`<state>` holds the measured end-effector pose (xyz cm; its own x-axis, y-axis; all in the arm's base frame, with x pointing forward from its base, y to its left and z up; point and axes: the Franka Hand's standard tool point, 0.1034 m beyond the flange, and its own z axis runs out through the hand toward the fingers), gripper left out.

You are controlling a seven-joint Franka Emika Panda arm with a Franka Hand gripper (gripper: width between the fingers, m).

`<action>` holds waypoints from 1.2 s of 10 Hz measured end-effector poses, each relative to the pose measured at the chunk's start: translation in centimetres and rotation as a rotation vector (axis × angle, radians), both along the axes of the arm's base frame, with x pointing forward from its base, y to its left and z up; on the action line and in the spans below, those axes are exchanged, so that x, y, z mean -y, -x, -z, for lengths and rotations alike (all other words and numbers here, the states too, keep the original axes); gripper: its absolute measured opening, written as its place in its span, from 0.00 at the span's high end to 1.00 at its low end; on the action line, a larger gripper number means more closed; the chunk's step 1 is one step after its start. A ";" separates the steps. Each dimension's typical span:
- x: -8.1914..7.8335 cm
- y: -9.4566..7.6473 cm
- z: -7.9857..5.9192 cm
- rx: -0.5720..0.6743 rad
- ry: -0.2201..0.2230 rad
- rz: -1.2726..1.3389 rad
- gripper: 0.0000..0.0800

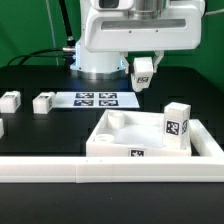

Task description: Assemble square table

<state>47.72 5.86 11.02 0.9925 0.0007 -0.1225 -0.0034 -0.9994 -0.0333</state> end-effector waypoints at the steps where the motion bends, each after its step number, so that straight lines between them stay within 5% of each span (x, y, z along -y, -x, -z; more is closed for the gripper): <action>1: 0.2 0.0 0.1 0.043 0.002 0.003 0.64; 5: 2.2 -4.1 -1.3 0.338 0.024 -0.040 0.64; 9: 3.9 -4.6 -1.8 0.596 0.094 -0.044 0.64; 12: 5.8 -5.2 -1.7 0.550 0.090 0.003 0.64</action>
Offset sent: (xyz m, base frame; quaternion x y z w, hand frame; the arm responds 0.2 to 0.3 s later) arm 0.0297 -0.0094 0.0193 0.0186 0.1716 -0.0204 0.9848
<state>52.93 0.07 12.70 0.9100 0.0114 0.4144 -0.0124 -0.9984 0.0546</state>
